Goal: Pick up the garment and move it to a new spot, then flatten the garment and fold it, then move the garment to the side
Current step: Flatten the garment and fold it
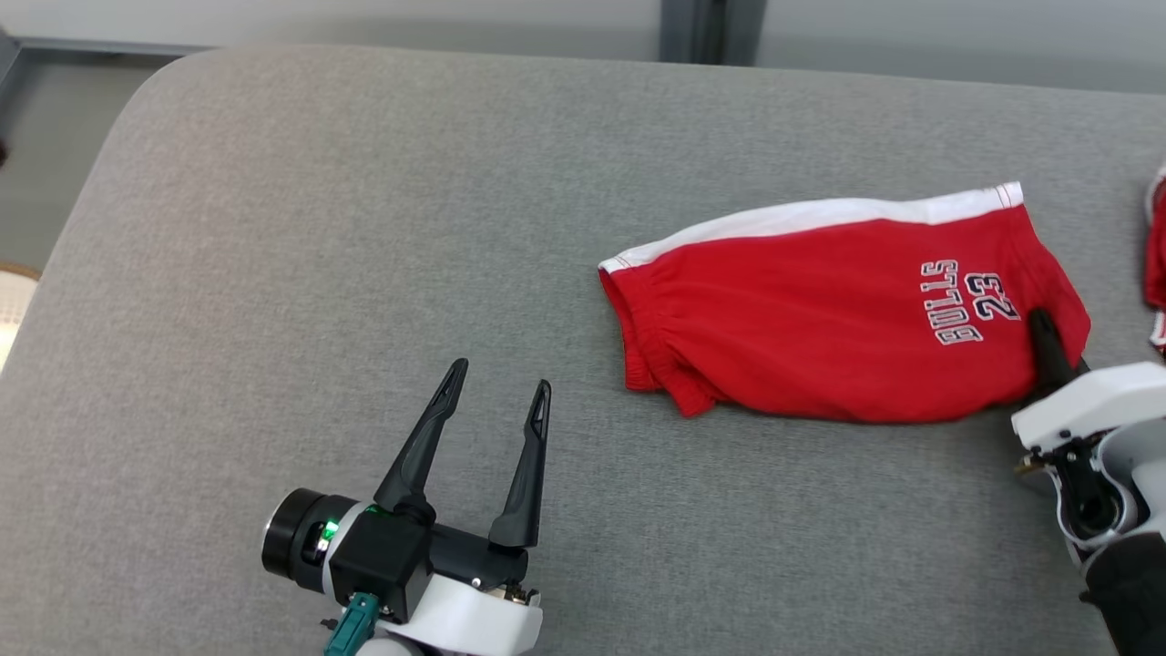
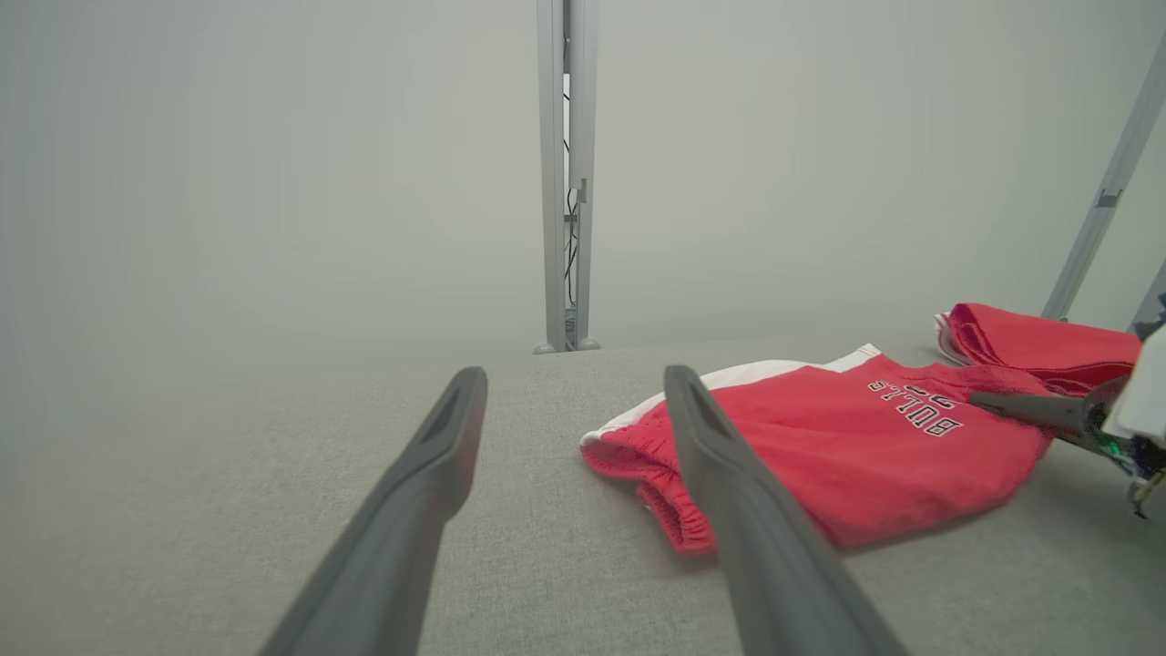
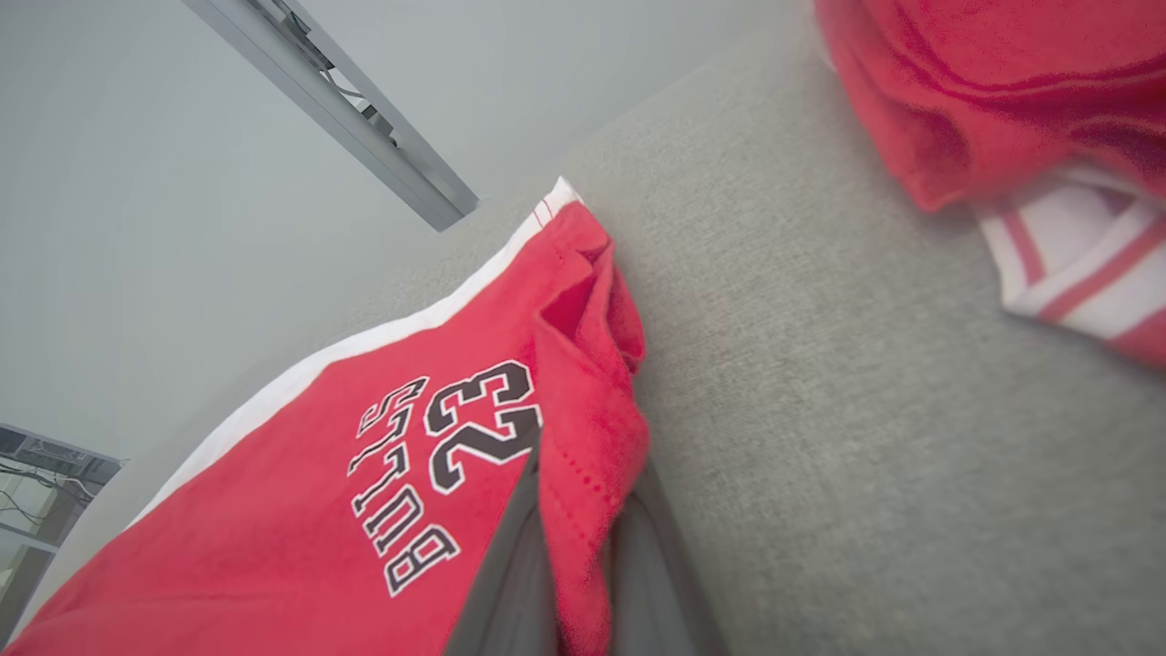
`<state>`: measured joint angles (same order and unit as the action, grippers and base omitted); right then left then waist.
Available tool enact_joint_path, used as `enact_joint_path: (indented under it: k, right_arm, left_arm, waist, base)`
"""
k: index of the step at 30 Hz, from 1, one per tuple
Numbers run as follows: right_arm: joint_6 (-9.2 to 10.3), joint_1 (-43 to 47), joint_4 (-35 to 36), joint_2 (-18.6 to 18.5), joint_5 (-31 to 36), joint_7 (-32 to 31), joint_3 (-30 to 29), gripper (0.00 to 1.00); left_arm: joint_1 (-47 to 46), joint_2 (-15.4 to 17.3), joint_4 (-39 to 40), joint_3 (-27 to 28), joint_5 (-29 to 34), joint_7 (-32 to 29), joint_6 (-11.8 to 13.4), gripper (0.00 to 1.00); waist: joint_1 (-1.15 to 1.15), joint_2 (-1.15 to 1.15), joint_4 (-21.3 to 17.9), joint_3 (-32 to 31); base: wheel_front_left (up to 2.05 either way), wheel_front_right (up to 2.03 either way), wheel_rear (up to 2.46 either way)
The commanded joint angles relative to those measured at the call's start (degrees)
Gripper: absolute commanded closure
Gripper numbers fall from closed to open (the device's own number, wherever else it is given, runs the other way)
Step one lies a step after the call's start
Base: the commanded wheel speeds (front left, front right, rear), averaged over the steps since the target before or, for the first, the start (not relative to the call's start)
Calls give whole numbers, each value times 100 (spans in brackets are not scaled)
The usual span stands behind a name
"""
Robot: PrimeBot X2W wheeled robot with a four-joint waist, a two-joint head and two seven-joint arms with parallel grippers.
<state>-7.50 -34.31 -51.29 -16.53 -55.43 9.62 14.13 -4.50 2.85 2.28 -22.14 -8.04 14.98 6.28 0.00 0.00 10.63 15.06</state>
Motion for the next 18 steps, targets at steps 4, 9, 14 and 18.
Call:
enact_joint_path:
  k: [4, 9, 14, 18]
  right_arm:
    - [2, 408, 95, -147, -260, 196, 32, 100]
    - [2, 614, 125, -226, -416, 257, 69, 100]
    - [2, 673, 169, -295, -488, 338, 165, 100]
    - [1, 633, 297, -258, -442, 410, 297, 100]
  left_arm:
    - [83, 16, -20, 55, 68, 22, -48, 0]
    - [138, 17, -53, 89, 94, 22, -71, 0]
    - [172, 17, -97, 62, 86, 22, -124, 0]
    - [181, 18, -128, 46, 70, 22, -114, 0]
  waist:
    - [0, 0, -289, -244]
    - [0, 0, -438, -376]
    - [0, 0, -518, -527]
    - [0, 0, -514, -621]
  base:
    - [0, 0, 0]
    - [0, 0, 0]
    - [0, 0, 0]
    - [0, 0, 0]
